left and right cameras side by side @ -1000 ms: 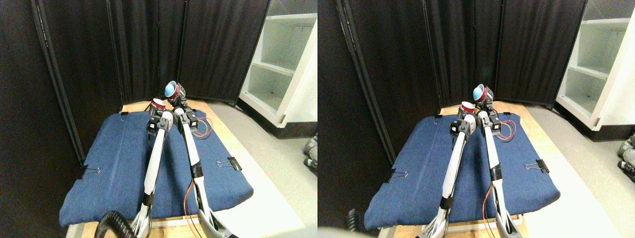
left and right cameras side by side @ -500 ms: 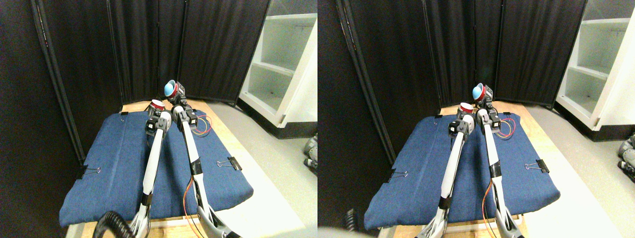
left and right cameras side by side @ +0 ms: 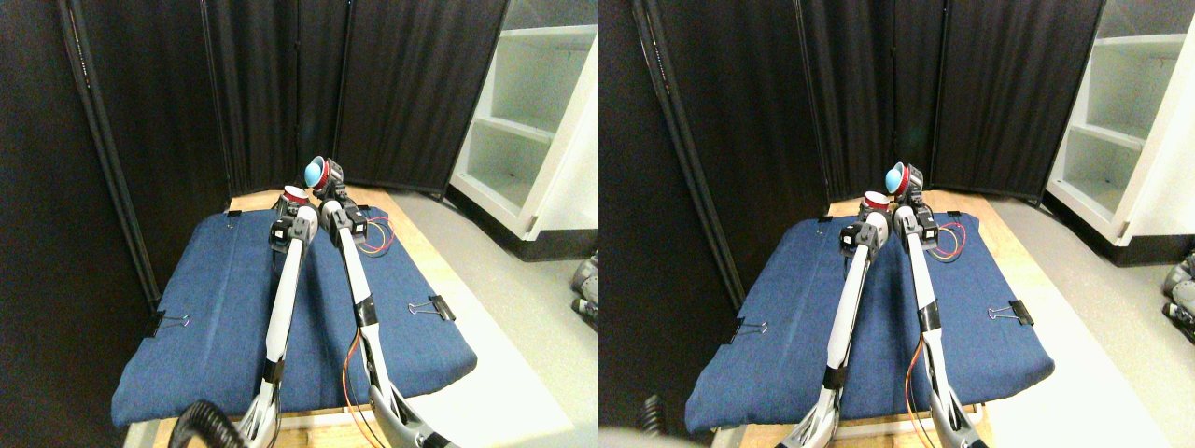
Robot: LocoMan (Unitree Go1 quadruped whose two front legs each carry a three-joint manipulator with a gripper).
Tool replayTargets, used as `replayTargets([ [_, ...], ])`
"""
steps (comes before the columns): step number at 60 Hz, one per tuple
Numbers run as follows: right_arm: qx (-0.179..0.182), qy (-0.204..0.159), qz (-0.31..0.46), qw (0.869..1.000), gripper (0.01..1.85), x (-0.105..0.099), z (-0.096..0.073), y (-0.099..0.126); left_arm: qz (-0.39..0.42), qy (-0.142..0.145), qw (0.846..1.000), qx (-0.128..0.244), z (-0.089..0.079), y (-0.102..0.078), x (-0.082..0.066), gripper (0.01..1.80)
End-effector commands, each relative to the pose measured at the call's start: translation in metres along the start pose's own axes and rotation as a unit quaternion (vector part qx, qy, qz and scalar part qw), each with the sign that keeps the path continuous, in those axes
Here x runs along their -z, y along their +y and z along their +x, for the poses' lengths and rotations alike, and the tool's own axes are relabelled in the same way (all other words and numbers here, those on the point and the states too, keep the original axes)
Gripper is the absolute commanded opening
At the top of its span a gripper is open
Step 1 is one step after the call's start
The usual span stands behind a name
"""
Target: Pour (bimanual)
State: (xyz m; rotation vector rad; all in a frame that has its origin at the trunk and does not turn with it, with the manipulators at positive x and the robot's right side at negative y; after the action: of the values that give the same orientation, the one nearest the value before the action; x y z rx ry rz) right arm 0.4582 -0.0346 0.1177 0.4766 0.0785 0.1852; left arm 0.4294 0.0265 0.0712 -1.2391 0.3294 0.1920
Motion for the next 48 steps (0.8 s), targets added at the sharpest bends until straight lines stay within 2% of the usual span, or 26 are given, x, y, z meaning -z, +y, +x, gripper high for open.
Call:
replayTargets([
  [1, -0.013, -0.006, -0.006, 1.000, 0.01, -0.001, 0.003, 0.009, -0.006, -0.007, 1.000, 0.008, 0.001, -0.005, -0.002, 0.01],
  [16, -0.006, -0.017, -0.039, 0.999, 0.01, -0.001, 0.001, 0.014, -0.010, -0.002, 1.000, 0.006, 0.004, -0.004, -0.004, 0.01],
  [23, -0.012, -0.019, -0.063, 0.998, 0.01, -0.002, 0.001, 0.016, -0.013, -0.009, 1.000, 0.005, 0.006, -0.002, -0.003, 0.01],
  [25, -0.004, -0.024, -0.080, 0.996, 0.01, -0.002, 0.000, 0.018, -0.012, -0.010, 1.000, 0.003, 0.006, -0.002, -0.003, 0.01],
  [48, -0.020, -0.034, -0.127, 0.991, 0.01, -0.004, -0.001, 0.024, -0.013, -0.011, 1.000, 0.000, 0.006, 0.001, -0.003, 0.01],
])
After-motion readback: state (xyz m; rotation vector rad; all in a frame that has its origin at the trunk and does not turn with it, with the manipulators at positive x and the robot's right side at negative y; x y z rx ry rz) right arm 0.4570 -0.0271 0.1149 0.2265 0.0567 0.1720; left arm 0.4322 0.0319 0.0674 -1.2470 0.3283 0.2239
